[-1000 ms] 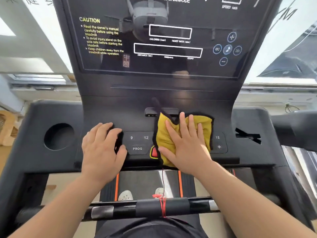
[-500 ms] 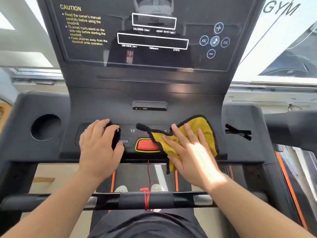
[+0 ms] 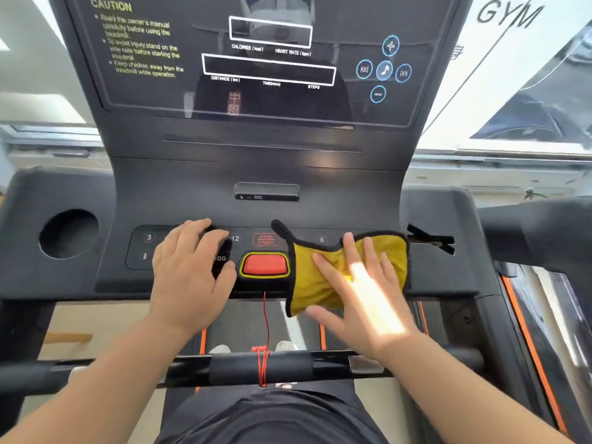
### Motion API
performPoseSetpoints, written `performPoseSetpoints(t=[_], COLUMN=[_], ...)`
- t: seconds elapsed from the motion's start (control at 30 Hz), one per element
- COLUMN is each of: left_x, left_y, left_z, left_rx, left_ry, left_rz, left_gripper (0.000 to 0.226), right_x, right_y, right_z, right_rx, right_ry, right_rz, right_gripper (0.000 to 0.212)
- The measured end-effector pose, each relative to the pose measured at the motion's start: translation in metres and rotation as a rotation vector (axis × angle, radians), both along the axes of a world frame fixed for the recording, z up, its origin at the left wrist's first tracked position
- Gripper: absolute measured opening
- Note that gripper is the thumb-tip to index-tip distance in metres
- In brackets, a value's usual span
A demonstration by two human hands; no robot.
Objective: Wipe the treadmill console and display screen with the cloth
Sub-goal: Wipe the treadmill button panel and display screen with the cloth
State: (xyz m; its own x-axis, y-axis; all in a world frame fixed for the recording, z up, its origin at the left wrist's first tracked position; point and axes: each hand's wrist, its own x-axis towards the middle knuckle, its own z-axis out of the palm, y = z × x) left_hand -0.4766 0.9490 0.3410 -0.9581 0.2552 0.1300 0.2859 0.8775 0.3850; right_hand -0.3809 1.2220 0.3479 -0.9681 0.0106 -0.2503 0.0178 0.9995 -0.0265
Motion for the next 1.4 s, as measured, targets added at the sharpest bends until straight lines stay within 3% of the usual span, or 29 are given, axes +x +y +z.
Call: performPoseSetpoints(t=[0.17, 0.3, 0.4, 0.57, 1.03, 1.4], left_x=[-0.006, -0.004, 0.001, 0.006, 0.004, -0.011], left_y=[0.001, -0.011, -0.022, -0.052, -0.124, -0.181], left_z=[-0.002, -0.007, -0.01, -0.011, -0.003, 0.011], left_rx=[-0.041, -0.074, -0.074, -0.07, 0.145, 0.346], left_ry=[0.001, 0.027, 0.054, 0.02, -0.004, -0.103], left_rz=[0.041, 0.076, 0.134, 0.258, 0.079, 0.319], left_gripper=[0.052, 0.051, 0.05, 0.056, 0.054, 0.052], right_x=[-0.021, -0.034, -0.036, -0.044, -0.09, -0.127], right_y=[0.033, -0.023, -0.043, -0.055, -0.184, -0.288], right_z=[0.002, -0.008, -0.011, -0.014, -0.007, -0.003], right_rx=[0.039, -0.042, -0.087, -0.062, -0.08, -0.17], right_ry=[-0.01, 0.065, 0.09, 0.085, 0.009, -0.046], right_rz=[-0.382, -0.103, 0.046, 0.105, 0.334, 0.371], right_gripper=[0.106, 0.084, 0.082, 0.087, 0.098, 0.087])
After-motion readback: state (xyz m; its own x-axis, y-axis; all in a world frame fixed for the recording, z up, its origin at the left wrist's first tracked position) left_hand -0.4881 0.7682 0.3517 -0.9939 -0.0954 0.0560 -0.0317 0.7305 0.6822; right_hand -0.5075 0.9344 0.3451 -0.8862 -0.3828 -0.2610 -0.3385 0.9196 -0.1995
